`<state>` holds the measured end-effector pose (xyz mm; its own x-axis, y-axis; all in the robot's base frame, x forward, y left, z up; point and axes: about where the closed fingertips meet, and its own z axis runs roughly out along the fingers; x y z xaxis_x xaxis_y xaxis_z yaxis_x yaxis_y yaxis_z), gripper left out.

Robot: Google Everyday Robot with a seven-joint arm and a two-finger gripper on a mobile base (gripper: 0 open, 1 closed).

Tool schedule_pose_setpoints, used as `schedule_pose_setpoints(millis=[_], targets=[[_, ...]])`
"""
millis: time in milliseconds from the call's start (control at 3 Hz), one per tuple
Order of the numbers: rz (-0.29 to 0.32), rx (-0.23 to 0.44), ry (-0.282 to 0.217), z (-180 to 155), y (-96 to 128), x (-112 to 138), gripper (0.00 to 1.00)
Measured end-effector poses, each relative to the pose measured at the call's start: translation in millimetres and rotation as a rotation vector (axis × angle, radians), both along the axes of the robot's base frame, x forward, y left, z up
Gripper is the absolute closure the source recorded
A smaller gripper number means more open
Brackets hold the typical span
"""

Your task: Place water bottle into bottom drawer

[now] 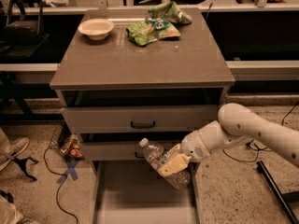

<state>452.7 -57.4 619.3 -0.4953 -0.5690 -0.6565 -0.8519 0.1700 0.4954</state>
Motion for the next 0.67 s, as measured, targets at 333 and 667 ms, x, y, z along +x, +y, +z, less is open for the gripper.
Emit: schedule_pose_setpoints(millis=[333,667], targets=[[-0.055,-0.024,-0.066,-38,-6,6,1.00],[-0.136,-0.026,-0.132,-104,-18,18,1.00]])
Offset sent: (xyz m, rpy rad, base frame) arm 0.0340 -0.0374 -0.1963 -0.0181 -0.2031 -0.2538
